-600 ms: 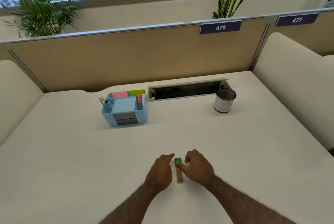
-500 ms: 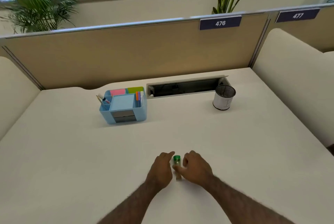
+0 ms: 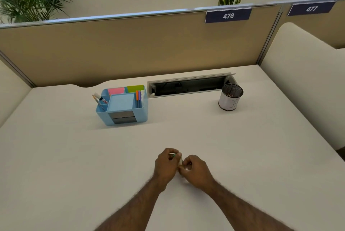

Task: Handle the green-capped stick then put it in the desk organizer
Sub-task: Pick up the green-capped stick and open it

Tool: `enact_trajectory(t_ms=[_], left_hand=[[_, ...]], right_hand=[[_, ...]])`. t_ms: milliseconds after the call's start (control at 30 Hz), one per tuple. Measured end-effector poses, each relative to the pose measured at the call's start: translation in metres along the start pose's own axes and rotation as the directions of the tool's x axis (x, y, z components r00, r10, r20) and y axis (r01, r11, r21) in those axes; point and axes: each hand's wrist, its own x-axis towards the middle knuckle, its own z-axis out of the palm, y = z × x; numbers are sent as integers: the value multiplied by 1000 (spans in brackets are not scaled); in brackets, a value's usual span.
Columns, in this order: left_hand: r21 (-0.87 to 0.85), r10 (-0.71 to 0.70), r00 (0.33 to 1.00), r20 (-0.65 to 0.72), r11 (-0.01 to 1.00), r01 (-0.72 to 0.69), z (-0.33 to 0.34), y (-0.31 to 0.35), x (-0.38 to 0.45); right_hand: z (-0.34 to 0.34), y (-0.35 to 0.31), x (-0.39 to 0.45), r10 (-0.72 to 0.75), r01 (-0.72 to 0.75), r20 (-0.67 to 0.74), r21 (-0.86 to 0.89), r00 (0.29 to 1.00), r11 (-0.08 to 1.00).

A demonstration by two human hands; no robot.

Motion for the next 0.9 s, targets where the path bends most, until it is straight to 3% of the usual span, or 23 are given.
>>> enact_trajectory(t_ms=[133, 200, 533, 700, 900], left_hand=[[-192, -11, 1000, 12, 981, 13, -5, 13, 11], [-263, -24, 999, 21, 964, 29, -7, 17, 15], [-432, -118, 991, -58, 898, 82, -9, 23, 23], [-310, -45, 991, -128, 951, 3, -9, 23, 27], [-493, -138, 987, -81, 867, 80, -10, 27, 33]], right_hand=[[-15, -9, 6, 54, -120, 184, 365, 981, 923], [-19, -15, 8, 14, -117, 236, 432, 972, 894], [-13, -32, 13, 1, -79, 162, 477, 987, 875], [-12, -33, 12, 14, -87, 150, 495, 989, 865], [-11, -26, 15, -1, -80, 152, 526, 988, 847]])
